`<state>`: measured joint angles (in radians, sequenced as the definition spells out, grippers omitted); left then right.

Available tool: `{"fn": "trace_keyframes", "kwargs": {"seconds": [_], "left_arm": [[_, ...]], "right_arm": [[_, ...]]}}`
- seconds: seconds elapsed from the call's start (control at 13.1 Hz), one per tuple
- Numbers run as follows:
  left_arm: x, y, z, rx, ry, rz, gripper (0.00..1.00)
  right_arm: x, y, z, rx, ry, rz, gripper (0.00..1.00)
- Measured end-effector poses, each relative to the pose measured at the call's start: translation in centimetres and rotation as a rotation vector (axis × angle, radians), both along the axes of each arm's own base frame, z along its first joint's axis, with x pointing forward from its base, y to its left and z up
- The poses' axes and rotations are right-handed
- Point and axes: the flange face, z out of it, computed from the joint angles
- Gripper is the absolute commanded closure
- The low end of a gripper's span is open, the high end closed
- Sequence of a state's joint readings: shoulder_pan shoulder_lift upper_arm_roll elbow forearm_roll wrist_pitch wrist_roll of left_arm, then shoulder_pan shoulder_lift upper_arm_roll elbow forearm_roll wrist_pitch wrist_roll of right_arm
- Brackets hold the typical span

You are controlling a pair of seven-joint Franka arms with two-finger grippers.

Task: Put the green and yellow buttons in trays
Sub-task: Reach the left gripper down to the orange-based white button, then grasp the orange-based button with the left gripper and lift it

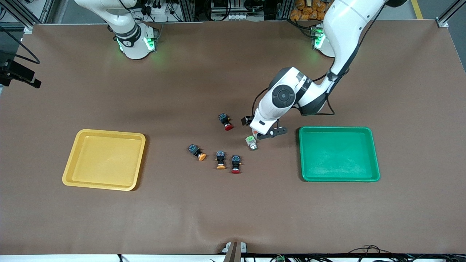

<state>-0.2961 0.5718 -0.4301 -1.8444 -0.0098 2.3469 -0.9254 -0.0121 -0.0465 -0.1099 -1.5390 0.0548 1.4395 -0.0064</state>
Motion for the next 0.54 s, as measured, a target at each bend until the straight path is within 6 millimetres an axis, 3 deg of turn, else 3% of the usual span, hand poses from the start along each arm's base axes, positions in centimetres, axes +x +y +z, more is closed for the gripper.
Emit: {"fn": "trace_keyframes", "kwargs": {"seconds": [0.23, 0.54], "left_arm": [[-0.4, -0.4, -2.6, 0.003, 0.010, -0.014, 0.01], [-0.6, -0.4, -5.0, 0.018, 0.005, -0.040, 0.22]], "right_arm": [[0.0, 0.0, 0.0, 0.000, 0.000, 0.000, 0.00], [0.0, 0.0, 0.0, 0.000, 0.000, 0.000, 0.00]]}}
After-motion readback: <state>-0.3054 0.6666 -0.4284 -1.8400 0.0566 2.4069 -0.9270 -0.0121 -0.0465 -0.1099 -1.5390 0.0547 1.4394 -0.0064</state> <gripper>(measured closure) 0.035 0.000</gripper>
